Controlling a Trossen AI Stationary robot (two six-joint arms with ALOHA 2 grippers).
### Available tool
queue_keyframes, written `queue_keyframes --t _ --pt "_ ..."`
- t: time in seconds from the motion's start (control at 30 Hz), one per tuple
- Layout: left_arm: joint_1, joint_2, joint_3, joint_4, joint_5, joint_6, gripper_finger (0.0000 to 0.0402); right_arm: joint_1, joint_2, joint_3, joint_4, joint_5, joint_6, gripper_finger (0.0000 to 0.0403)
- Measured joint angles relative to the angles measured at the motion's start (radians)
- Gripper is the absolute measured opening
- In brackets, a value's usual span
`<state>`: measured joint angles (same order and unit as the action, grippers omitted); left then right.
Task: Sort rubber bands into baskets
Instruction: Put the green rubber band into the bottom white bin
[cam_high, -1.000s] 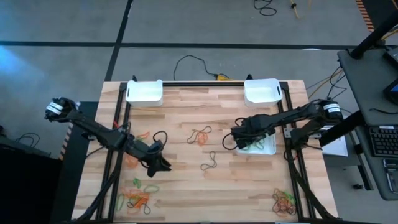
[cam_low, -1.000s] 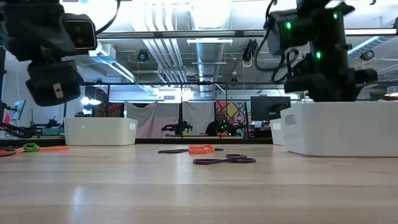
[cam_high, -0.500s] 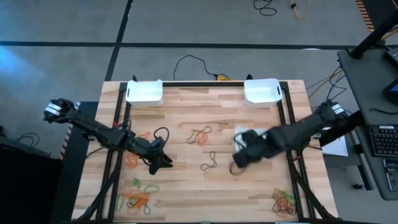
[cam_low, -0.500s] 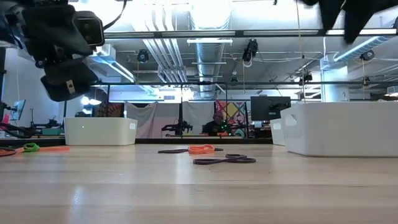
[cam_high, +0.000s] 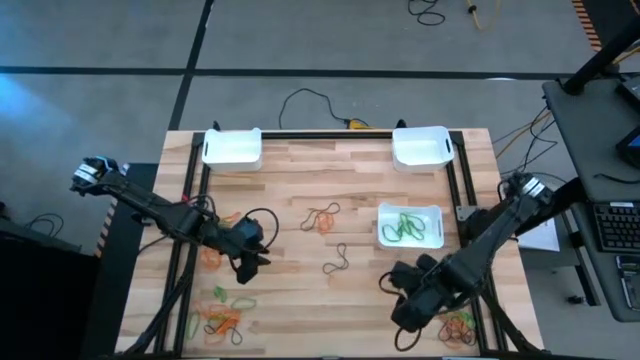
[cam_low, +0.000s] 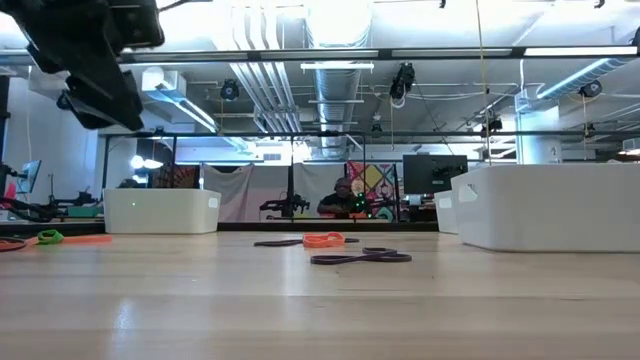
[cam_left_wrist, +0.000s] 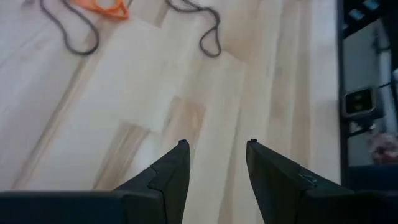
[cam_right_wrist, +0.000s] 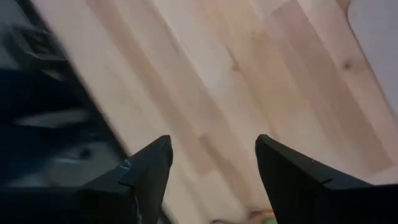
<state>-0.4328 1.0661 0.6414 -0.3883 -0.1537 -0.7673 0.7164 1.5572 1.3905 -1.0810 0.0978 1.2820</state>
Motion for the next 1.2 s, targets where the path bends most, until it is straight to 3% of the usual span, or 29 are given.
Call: queue_keyframes --t 0.1,0.27,0.4,0.6,0.77,0.97,1.2 --pt "-0.031 0.006 0.03 -0.081 -0.029 -0.015 0.0142 0.004 0.061 -0.019 -0.009 -0.039 -0.054 0.0224" --pt "-0.1 0.006 0.049 -0.156 -0.103 -0.103 0.0142 0.032 0.151 -0.021 -0.032 -0.191 -0.307 0.0224" --pt "-0.154 0.01 0.05 -0.16 -0.15 -0.197 0.0142 0.043 0.188 -0.027 -0.075 -0.21 -0.38 0.0224" --pt "-0.223 0.01 0.046 -0.161 -0.247 -0.303 0.0142 0.043 0.179 -0.068 -0.1 -0.203 -0.384 0.0224" --pt "-0.23 0.01 0.043 -0.16 -0.258 -0.315 0.0142 0.042 0.171 -0.099 -0.111 -0.21 -0.363 0.0226" --pt "-0.23 0.015 0.02 -0.113 -0.284 -0.295 0.0147 0.001 0.174 -0.099 -0.118 -0.238 -0.347 0.0271" --pt "-0.23 0.02 -0.013 -0.017 -0.286 -0.26 0.0149 0.02 0.173 -0.16 -0.159 -0.469 -0.398 0.032"
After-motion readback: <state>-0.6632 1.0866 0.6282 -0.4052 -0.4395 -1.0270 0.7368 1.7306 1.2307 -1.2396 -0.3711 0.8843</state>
